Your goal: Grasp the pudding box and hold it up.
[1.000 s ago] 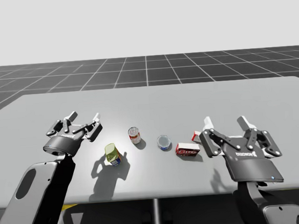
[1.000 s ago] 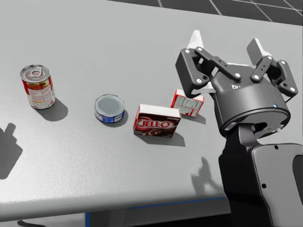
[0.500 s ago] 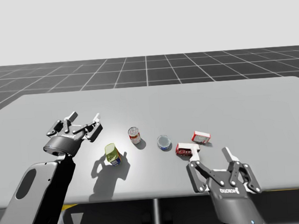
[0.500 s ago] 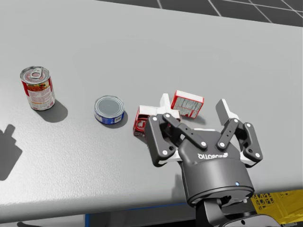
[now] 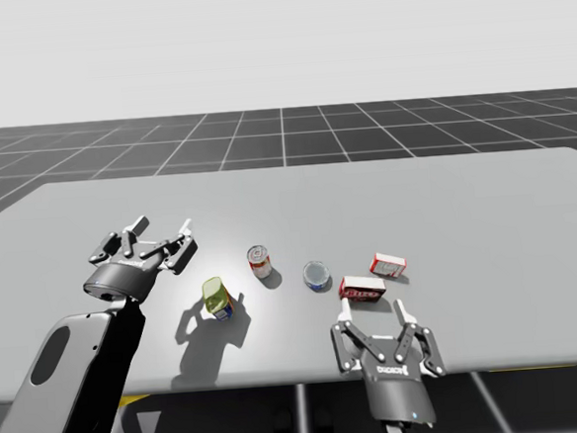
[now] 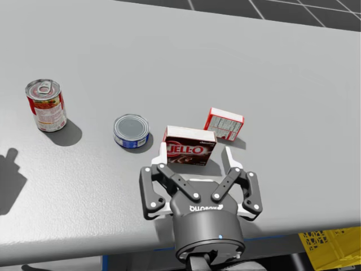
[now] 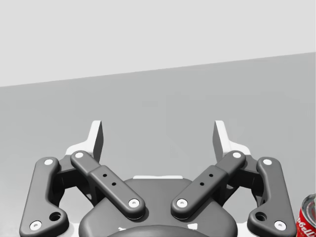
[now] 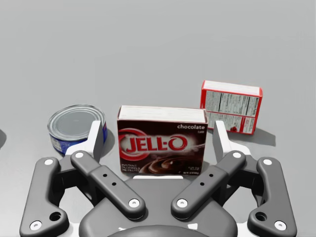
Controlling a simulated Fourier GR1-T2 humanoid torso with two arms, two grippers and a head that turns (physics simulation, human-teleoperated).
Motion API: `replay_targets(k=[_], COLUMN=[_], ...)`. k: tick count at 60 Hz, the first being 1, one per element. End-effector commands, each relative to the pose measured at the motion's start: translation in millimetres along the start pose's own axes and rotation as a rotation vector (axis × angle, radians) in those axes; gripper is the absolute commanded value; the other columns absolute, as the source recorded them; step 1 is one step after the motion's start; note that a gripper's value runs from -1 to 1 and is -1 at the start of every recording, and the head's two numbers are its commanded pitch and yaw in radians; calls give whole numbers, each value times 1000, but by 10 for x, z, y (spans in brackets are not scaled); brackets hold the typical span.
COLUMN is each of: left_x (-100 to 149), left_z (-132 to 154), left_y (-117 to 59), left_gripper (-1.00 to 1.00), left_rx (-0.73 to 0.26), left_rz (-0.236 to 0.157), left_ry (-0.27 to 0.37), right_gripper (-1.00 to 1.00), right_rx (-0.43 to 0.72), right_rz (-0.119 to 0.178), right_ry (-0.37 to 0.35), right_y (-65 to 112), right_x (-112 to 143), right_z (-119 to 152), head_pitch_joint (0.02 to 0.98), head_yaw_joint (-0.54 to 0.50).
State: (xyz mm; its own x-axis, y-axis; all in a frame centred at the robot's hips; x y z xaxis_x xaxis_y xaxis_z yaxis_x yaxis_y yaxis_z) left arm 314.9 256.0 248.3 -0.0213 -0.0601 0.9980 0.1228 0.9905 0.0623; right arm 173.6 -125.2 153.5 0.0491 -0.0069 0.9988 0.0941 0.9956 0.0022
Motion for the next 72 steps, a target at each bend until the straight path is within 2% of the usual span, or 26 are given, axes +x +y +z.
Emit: replay_targets(k=[1,27,58,65,67,68,69,72], left_x=[2,2,-3,-4,-4,-4,-4,-5], left_z=[-1,-4,-7,-7,-8,-8,-8,-7], left_y=[7,16,5,0,-1,-2,-2,-4], left_gripper=[-1000,-1000,-1000,-1000,-1000,-1000,-1000,-1000], left_rx=[5,7,3,2,2,2,2,1], left_rz=[1,0,-6,-7,-8,-8,-8,-9], left_ry=[-1,-1,0,-1,-1,-1,-1,-1], right_gripper=[-1000,-1000,-1000,-1000,-1000,-495,949,1000], right_rx=[-36,-126,-160,-152,-113,-110,-147,-139], right_rz=[21,48,38,33,25,23,31,27], right_ry=[11,79,133,156,163,159,141,148], right_y=[78,140,118,112,98,104,107,103], right_x=[-129,-261,-300,-310,-321,-314,-332,-330], right_z=[-109,-427,-682,-691,-686,-663,-669,-668], head_pitch_joint=[875,877,871,866,861,858,852,830], head_yaw_joint=[-254,-255,-262,-265,-266,-266,-268,-269])
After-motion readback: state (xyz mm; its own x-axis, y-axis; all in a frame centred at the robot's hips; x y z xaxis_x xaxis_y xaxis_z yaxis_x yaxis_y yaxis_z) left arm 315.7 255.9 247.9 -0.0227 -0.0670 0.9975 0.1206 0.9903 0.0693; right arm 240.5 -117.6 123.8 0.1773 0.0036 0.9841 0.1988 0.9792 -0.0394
